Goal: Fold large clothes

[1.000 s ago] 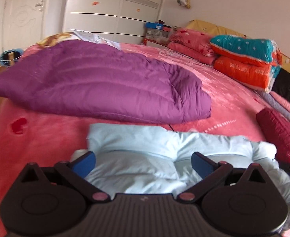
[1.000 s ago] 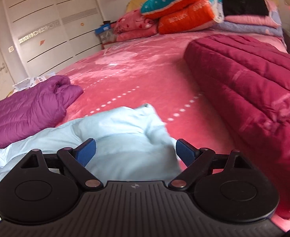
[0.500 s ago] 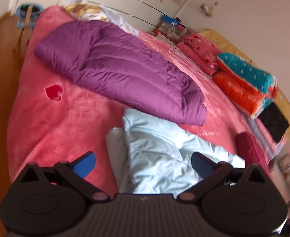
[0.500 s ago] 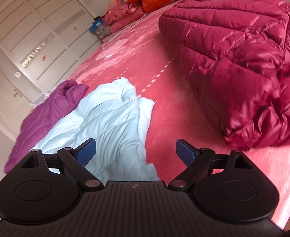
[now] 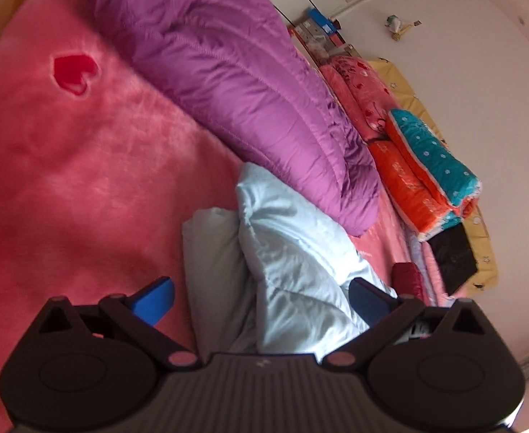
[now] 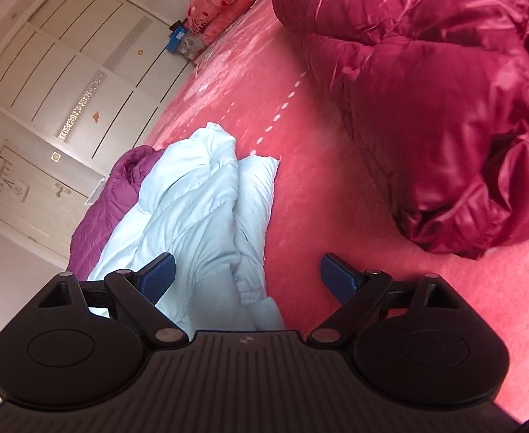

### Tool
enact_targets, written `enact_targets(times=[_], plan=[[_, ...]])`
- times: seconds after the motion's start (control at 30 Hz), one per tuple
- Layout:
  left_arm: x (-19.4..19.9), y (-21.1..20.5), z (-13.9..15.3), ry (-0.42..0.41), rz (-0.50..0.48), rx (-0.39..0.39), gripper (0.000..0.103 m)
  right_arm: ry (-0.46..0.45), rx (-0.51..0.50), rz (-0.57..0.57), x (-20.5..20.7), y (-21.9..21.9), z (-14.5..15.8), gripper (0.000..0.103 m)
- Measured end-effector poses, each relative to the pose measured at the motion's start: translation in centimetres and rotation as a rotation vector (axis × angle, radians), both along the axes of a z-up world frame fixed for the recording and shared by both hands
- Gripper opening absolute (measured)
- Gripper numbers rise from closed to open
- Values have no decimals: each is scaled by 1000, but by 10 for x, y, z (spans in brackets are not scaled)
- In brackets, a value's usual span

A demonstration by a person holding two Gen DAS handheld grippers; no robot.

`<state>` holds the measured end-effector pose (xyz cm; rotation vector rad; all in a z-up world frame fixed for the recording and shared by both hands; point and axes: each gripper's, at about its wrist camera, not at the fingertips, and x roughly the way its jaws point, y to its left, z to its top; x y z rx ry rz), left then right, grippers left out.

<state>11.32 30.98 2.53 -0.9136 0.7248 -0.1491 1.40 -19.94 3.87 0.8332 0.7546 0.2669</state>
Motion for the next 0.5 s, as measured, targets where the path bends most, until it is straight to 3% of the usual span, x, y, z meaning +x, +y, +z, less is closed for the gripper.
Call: enact_targets(times=[0.13,0.5], plan=[[13,1,-10,-3,-50,-63,102,-9,46,27,10,1,-5,103],[36,1,-22,-22,-131,-87,102,-29,181,148,23,12,-10,103]])
